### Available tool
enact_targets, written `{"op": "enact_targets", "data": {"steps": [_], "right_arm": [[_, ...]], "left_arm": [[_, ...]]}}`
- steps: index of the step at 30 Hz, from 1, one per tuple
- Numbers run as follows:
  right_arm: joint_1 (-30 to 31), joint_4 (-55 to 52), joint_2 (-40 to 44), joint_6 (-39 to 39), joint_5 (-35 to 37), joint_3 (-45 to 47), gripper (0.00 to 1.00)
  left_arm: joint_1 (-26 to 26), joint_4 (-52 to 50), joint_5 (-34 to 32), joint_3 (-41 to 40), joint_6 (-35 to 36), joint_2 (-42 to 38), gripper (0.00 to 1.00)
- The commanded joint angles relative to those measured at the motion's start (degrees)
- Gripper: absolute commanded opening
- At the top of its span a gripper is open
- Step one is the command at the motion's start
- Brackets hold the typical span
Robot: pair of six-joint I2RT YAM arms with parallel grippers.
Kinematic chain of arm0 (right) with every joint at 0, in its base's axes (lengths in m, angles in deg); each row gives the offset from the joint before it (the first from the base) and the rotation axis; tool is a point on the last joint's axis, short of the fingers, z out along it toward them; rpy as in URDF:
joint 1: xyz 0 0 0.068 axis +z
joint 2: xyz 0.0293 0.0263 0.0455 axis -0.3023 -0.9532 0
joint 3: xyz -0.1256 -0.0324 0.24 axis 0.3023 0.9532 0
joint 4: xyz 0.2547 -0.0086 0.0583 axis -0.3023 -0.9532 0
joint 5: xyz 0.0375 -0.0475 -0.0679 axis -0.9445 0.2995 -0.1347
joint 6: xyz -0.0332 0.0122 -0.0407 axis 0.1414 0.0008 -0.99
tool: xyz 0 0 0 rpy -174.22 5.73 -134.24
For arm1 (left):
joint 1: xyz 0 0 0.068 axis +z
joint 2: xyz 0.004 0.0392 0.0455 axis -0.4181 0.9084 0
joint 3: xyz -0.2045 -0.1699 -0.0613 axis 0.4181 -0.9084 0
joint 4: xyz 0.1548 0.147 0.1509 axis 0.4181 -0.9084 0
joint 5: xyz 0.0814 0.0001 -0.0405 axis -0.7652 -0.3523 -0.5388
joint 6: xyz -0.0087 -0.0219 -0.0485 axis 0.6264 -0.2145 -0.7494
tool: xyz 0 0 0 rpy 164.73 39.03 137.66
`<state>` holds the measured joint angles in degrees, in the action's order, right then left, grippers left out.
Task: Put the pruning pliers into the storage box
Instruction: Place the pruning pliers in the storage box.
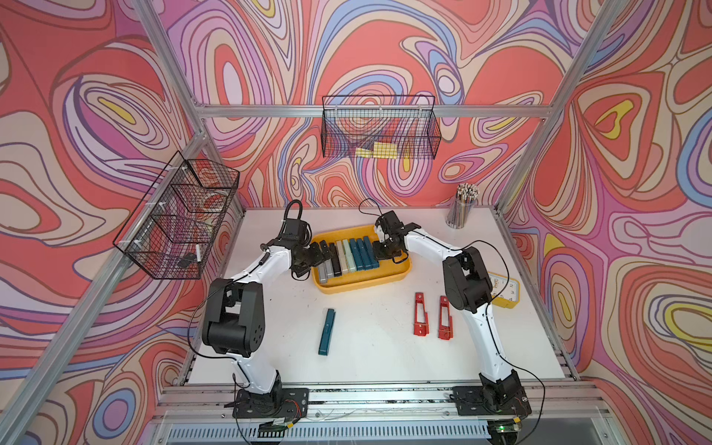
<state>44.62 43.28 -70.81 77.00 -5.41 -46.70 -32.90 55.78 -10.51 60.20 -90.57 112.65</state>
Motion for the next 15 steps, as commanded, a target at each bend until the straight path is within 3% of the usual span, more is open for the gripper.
{"op": "enact_targets", "data": {"steps": [1,8,15], "right_arm": [[-0.16,-1.88,3.45,-0.75,3.39,1.4,0.0],[-0.14,-1.54,7.69,-1.01,4.87,3.77,0.01],[-0.15,-0.41,15.16,0.05,4.23,10.68,0.08]], "left_arm": [[0.36,-2.63,-1.98,1.13,1.44,-0.86,0.99],[0.43,-3.88,-2.51,0.69,2.04,-3.34,0.99],[0.63,-8.36,-2.64,-0.42,3.39,-8.29,0.99]]}}
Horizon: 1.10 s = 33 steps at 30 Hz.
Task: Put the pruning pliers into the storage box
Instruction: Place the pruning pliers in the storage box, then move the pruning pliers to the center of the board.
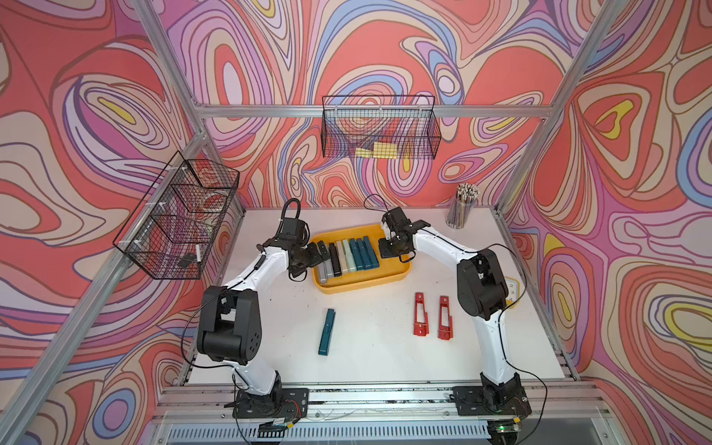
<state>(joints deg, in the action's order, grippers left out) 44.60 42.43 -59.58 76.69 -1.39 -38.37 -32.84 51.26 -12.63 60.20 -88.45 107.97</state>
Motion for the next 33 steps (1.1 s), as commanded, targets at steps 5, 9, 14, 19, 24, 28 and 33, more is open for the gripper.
{"op": "enact_targets", "data": {"steps": [5,9,14,19,24,28,33], "right_arm": [[0.56,2.91,10.16,2.55,-0.76,9.75,0.17],[3.13,2.51,14.07,3.96,0.79,13.51,0.27],[7.05,2.89,20.11,8.0,0.8,19.59,0.28],[12.17,6.38,27.86,13.19,-0.95,28.56,0.29],[15.22,10.23,34.22,17.48,-1.13,38.17,0.29],[16.21,13.17,38.65,19.59,-1.0,44.7,0.29],[18.58,14.17,40.7,20.91,0.5,47.62,0.29]], "left_arm": [[0.55,-9.78,1.49,-1.29,2.4,-8.21,0.99],[0.48,-17.09,6.11,-1.88,3.03,-11.03,0.99],[-3.28,-25.57,7.62,-2.96,3.54,-14.8,0.99],[-10.63,-28.28,1.82,-7.36,-1.1,-19.94,0.99],[-13.42,-20.98,2.14,-20.4,-8.69,-29.26,0.99],[-16.49,-16.23,1.73,-27.39,-12.2,-33.87,0.99],[-19.25,-11.59,1.52,-31.82,-13.48,-33.0,0.99]]}}
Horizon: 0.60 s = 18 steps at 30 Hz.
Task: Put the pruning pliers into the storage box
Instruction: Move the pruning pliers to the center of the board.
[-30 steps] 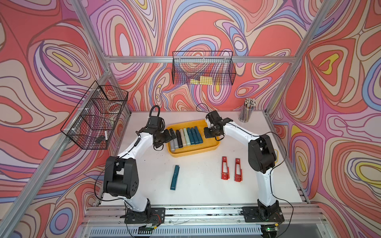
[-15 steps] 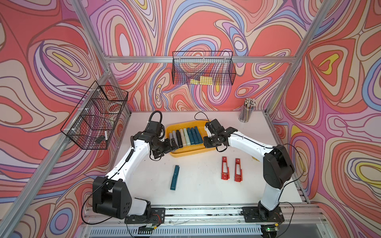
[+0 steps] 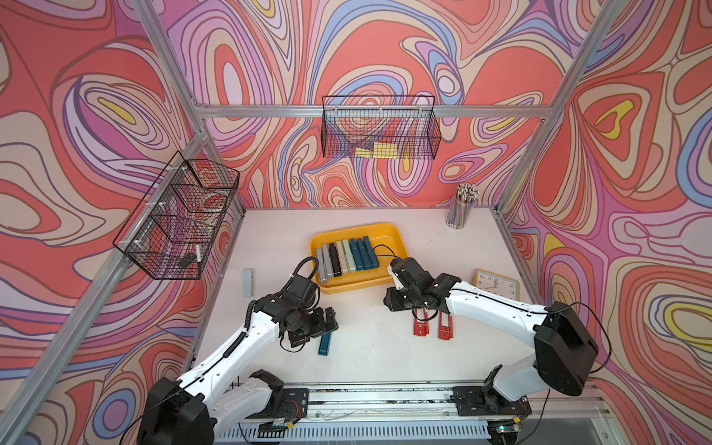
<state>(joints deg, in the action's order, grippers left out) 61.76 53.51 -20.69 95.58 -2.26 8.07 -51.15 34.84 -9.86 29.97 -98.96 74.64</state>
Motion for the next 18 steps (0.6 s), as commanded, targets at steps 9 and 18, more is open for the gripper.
{"op": "enact_targets", "data": {"steps": [9,18], "right_arm": [[2.42,5.82,5.62,3.24,1.32,6.42,0.3],[2.42,2.99,8.96,2.18,3.77,7.65,0.32]], "left_arm": [[-3.34,16.74,-2.61,-7.23,-5.18,3.39,0.99],[-8.8,21.74,-3.18,-5.71,-9.23,7.92,0.99]]}}
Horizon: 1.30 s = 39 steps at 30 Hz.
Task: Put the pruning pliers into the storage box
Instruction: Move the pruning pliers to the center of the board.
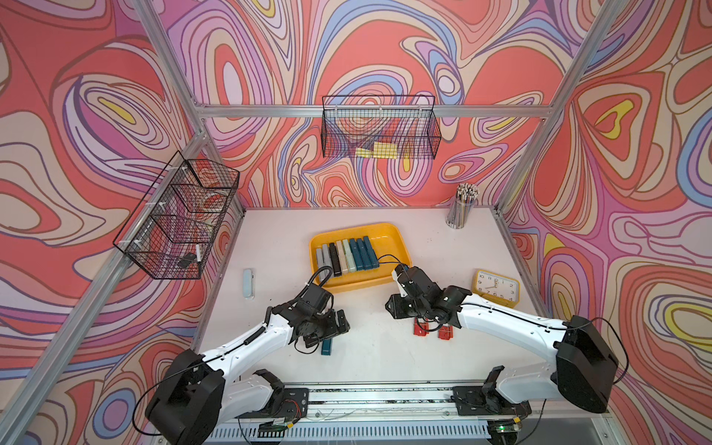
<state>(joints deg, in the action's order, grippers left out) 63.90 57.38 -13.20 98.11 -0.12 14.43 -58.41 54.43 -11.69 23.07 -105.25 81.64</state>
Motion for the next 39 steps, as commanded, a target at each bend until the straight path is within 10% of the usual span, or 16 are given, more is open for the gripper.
{"op": "enact_targets", "data": {"steps": [1,24,39], "right_arm": [[0.22,-0.91,1.66,-0.34,1.94,1.53,0.32],[0.23,-2.56,3.18,-0.59,2.61,3.11,0.33],[3.07,5.26,-4.55,-1.38,-5.37,-1.9,0.42]], "left_arm": [[-2.16,2.06,-1.57,1.4,-3.5,1.31,0.99],[-7.0,7.78,-3.81,10.53,-4.22,14.05,0.99],[4.04,-13.41,-12.4,13.08,6.61,-5.21,0.99]]}}
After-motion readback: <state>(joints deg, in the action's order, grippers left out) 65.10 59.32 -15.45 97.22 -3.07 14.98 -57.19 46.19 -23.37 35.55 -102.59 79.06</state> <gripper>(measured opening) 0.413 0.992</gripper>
